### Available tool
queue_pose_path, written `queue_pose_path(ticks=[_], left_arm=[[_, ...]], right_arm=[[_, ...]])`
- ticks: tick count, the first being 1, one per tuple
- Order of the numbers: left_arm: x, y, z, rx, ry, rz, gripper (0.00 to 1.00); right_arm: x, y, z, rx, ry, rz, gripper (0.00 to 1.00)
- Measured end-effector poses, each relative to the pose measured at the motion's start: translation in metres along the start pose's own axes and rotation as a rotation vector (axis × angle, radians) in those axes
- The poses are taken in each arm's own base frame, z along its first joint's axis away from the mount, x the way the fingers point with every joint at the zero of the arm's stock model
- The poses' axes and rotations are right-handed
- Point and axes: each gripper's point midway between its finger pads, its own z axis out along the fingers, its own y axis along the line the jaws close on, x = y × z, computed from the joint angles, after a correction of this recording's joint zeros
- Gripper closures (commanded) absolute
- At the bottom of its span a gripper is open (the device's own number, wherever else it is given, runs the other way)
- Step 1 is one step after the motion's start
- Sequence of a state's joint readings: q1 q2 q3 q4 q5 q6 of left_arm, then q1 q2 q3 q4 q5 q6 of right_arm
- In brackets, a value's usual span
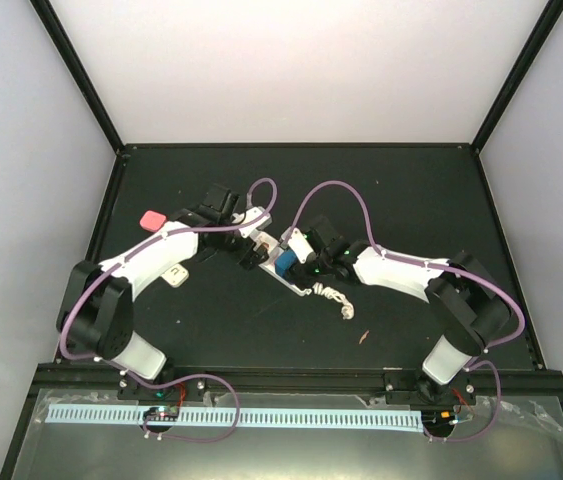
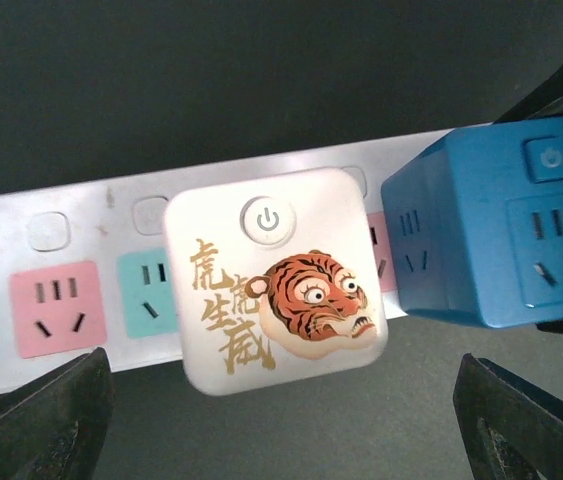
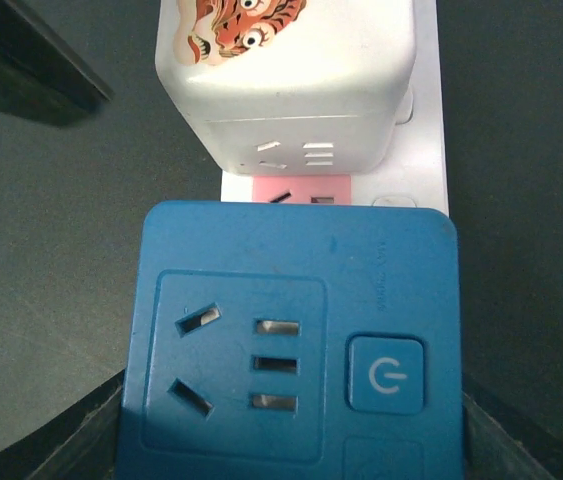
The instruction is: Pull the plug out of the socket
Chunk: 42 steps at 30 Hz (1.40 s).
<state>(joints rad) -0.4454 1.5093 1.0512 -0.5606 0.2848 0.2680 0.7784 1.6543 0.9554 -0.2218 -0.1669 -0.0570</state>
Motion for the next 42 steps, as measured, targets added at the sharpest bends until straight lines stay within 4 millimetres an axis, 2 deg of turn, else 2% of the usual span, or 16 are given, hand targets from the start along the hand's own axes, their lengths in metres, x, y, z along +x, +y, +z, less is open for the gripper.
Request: queue_pose_path(ticks=[4,9,14,19,25,35,39,42], left_arm=[[0.008,0.000,0.017,0.017,0.050,-0.019,0.09],[0.009,-0.004,0.026,0.021,0.072,-0.017,0.14],[0.007,-0.002,0.029,0.008,0.076,-0.022,0.26],[0.003,0.005,0.033,-0.014,0.085,-0.040,0.42],[0.002,0.006,0.032,-0.025,0.089,-0.048,0.50],[0.004,0.008,0.025,-0.045,0.097,-0.053,0.53],[-0.004,0.007,0.013,-0.053,0.066,-0.046,0.53],[-0.019,0.001,0.000,-0.035,0.021,-0.032,0.53]], right_arm=[[-0.001,0.000,0.001,0.000,-0.004,0.002,0.43],[-0.002,0.000,0.002,0.000,-0.009,0.002,0.45],[-0.003,-0.001,0.003,0.001,-0.012,0.005,0.47],[-0.003,-0.001,0.003,0.001,-0.012,0.005,0.51],[-0.005,-0.001,0.005,0.002,-0.018,0.007,0.58],[-0.009,-0.001,0.009,-0.001,-0.022,0.004,0.64],[-0.010,-0.001,0.010,0.000,-0.022,0.004,0.65],[-0.012,-0.002,0.011,0.002,-0.028,0.003,0.65]])
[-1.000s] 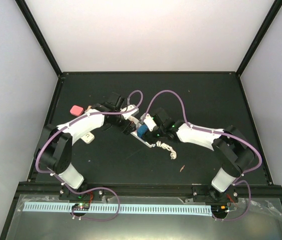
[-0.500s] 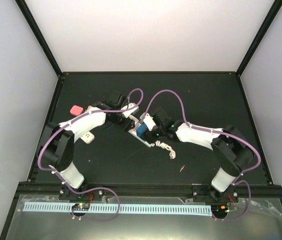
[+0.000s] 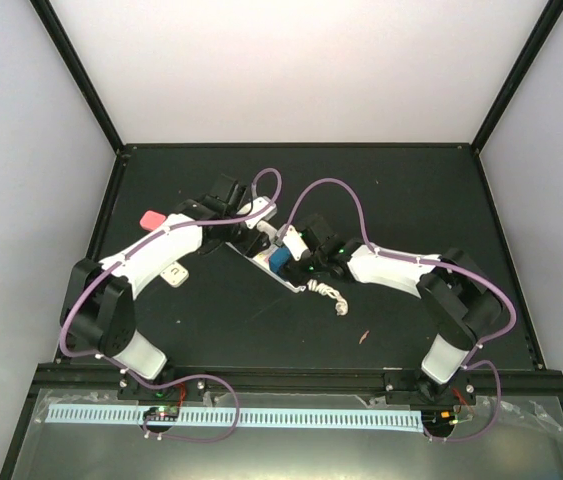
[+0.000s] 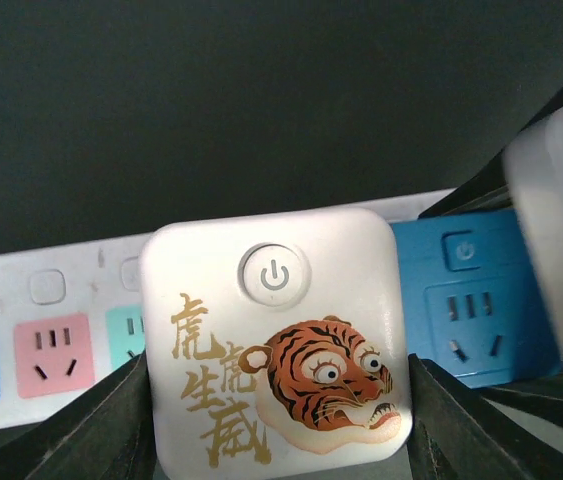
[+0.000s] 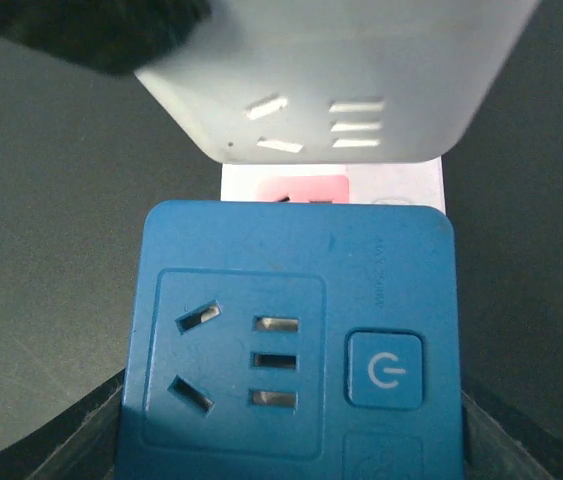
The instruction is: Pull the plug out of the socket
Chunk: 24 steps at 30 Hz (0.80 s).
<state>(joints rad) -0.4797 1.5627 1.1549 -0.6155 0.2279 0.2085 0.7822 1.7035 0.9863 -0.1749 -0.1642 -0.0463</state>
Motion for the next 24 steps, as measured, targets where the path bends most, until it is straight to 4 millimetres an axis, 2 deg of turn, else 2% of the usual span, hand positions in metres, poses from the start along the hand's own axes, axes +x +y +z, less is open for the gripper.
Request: queue_pose_path(ticks=[5,9,16,24], left_arm=[[-0.008,0.000,-0.015,-0.005,-0.021,0.006,0.53],[0.002,0.011,-0.026,-0.028,0.003,-0.007,0.53],[0.025,0.040,-0.055,-0.106,0.052,-0.007,0.55],[0.056,0.044,-0.072,-0.135,0.175,0.059,0.59]], right_arm=[[0.000,0.000,0.000,0.000,-0.001,0.000,0.64],[0.000,0.000,0.000,-0.001,-0.001,-0.001,0.64],[0.000,0.000,0.000,-0.002,-0.001,-0.001,0.64],[-0.001,0.000,0.000,-0.003,0.000,0.000,0.63]])
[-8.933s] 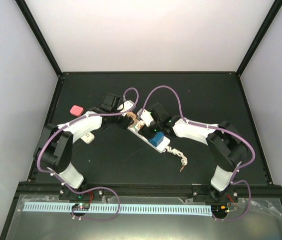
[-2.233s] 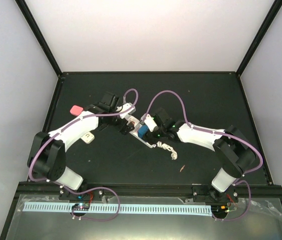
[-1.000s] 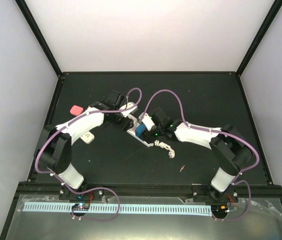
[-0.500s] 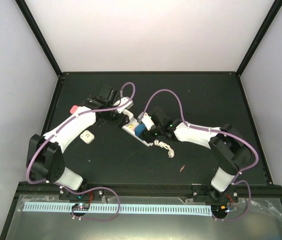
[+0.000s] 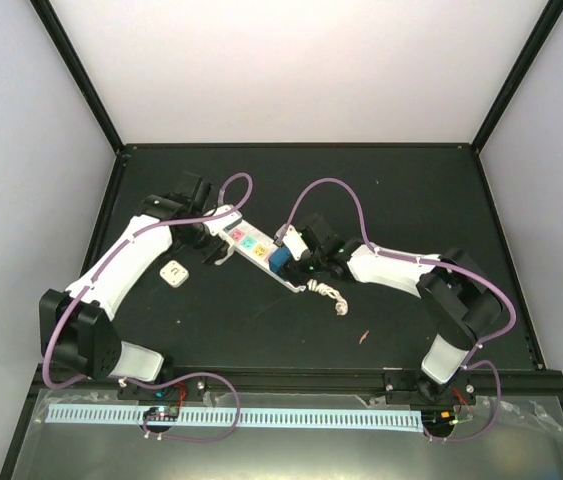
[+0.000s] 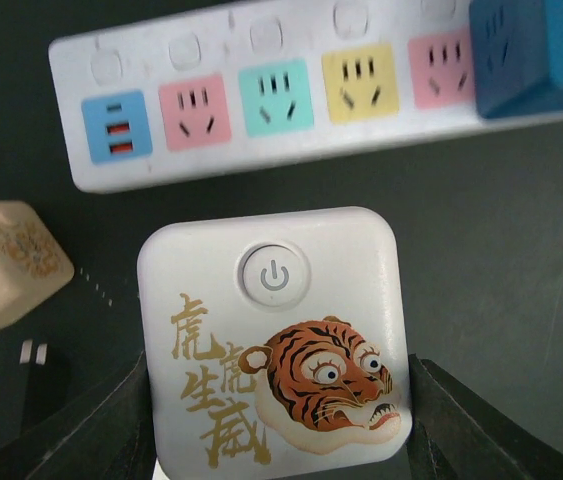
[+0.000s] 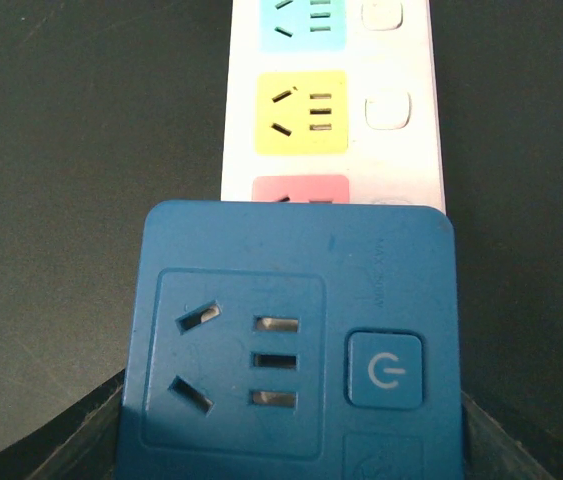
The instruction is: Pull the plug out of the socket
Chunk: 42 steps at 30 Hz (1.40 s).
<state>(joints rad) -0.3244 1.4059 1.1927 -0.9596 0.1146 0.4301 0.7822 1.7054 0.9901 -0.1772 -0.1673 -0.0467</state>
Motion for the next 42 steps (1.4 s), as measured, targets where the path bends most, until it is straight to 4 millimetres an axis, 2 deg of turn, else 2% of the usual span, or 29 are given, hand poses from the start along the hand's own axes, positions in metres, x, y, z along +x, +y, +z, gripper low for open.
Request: queue_pose_path(ticks=[7,18,23,26,32,42], left_arm=[[0.041,0.008,-0.009,-0.058,0.162,0.110,0.61],[0.138,0.014,-0.013,-0.127,0.498,0.277,0.61],[0.191,0.015,-0.011,-0.142,0.673,0.358,0.61],[0.212,0.016,-0.010,-0.141,0.753,0.396,0.61],[0.228,0.022,-0.006,-0.144,0.851,0.450,0.58],[0.228,0.031,0.004,-0.135,0.923,0.468,0.45]], right_arm=[[0.000,0.000,0.000,0.000,0.002,0.000,0.63],[0.000,0.000,0.000,-0.001,0.002,0.000,0.63],[0.000,0.000,0.000,-0.002,0.002,-0.001,0.63],[0.000,0.000,0.000,-0.002,0.002,-0.001,0.63],[0.000,-0.001,0.000,-0.002,0.003,0.000,0.63],[0.000,-0.001,0.000,-0.003,0.003,-0.001,0.63]])
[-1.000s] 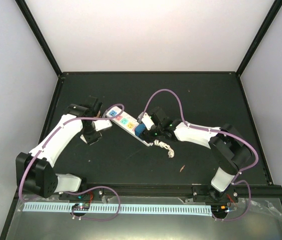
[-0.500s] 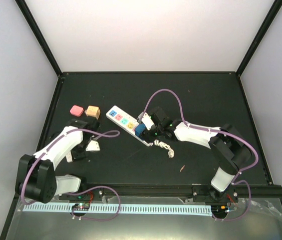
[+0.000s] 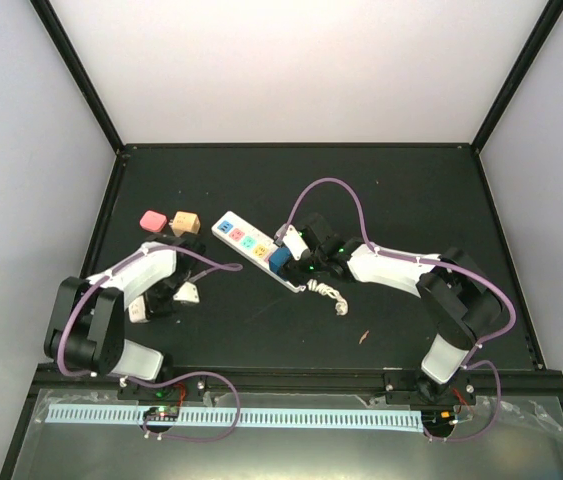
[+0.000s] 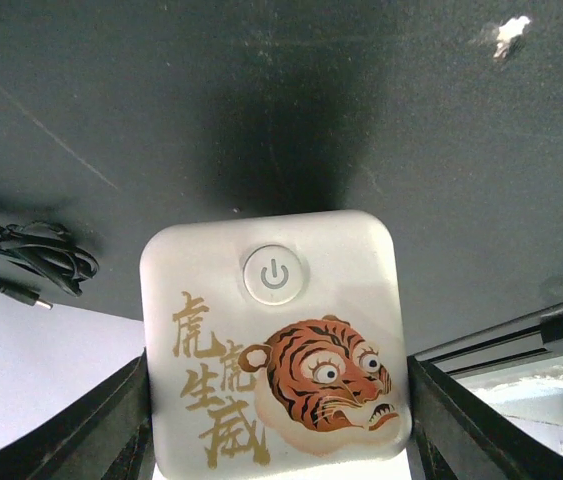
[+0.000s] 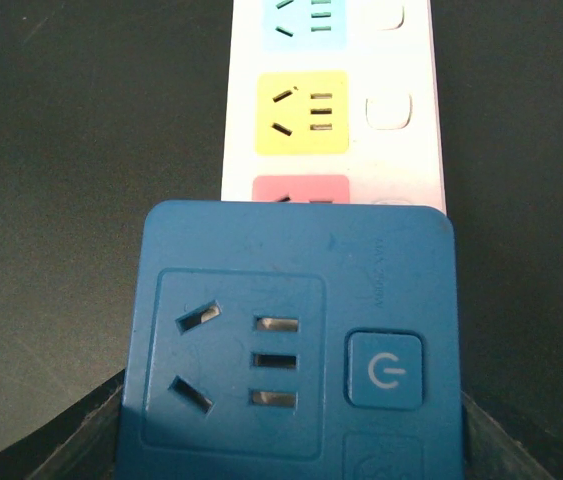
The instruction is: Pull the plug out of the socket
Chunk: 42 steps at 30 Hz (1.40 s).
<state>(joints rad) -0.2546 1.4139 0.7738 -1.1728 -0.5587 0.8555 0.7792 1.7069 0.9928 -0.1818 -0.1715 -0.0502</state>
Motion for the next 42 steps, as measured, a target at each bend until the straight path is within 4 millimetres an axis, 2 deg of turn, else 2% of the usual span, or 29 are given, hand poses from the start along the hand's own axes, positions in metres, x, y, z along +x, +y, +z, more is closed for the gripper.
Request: queue_pose_path(ticks=[5,11,17,19,23,29,33,36,42], left_arm=[[-0.006,0.002,-0.001,0.029,-0.003,-0.006,0.39],[-0.020,0.005,-0.002,0.059,-0.049,-0.034,0.17],[-0.036,0.013,-0.011,0.067,-0.130,-0.077,0.03],[-0.040,0.017,-0.016,0.069,-0.158,-0.088,0.01],[-0.048,0.028,-0.038,0.067,-0.248,-0.125,0.01],[-0.062,0.054,-0.093,0.058,-0.456,-0.217,0.01],[-0.072,0.065,-0.123,0.074,-0.579,-0.272,0.01],[-0.079,0.071,-0.144,0.096,-0.670,-0.311,0.01],[-0.094,0.084,-0.189,0.142,-0.863,-0.391,0.01]], right_arm=[[0.000,0.000,0.000,-0.001,0.000,0.000,0.63],[0.000,0.000,0.000,-0.002,0.002,0.001,0.62],[0.000,0.000,0.000,-0.003,0.002,-0.001,0.61],[0.000,0.000,0.000,-0.003,0.002,-0.001,0.59],[-0.001,0.000,0.000,-0.004,0.001,-0.001,0.48],[-0.001,0.000,-0.002,-0.007,-0.003,-0.003,0.20],[0.002,0.001,-0.011,-0.009,-0.005,-0.004,0.07],[-0.002,0.004,-0.022,-0.014,-0.031,-0.014,0.02],[-0.018,0.007,-0.047,-0.020,-0.111,-0.032,0.00]])
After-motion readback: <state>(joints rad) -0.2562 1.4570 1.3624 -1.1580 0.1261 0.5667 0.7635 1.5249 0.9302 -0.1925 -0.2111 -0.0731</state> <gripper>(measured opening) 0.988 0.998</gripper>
